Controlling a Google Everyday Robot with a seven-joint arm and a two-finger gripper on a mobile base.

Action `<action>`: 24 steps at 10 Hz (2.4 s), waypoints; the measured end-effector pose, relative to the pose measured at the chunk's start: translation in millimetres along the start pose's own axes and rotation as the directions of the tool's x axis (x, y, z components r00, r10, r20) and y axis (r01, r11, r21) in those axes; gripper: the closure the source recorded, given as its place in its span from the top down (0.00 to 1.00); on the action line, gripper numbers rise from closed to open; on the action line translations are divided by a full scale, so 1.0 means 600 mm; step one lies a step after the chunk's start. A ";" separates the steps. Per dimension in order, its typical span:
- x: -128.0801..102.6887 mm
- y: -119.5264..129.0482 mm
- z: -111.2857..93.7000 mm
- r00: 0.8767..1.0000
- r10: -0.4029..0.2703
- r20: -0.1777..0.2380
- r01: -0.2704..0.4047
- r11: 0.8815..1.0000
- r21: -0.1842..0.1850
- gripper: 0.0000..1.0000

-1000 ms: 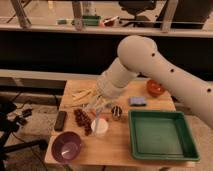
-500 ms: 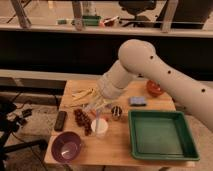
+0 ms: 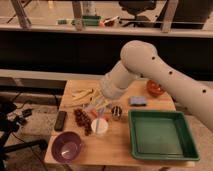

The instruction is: Place towel in paper cup

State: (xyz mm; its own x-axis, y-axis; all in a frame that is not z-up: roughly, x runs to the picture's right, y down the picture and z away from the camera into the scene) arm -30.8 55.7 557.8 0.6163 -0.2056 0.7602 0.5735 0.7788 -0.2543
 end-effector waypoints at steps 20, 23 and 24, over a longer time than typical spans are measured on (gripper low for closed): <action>0.048 -0.001 0.062 1.000 0.001 0.028 -0.001 1.000 0.015 0.27; 0.047 -0.001 0.062 1.000 0.000 0.028 0.000 1.000 0.014 0.56; 0.046 -0.002 0.062 1.000 -0.001 0.029 0.000 1.000 0.014 0.67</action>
State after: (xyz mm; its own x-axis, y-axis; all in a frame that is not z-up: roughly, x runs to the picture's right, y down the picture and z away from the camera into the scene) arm -34.3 71.3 601.5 0.6002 -0.1892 0.7772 0.5660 0.7870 -0.2455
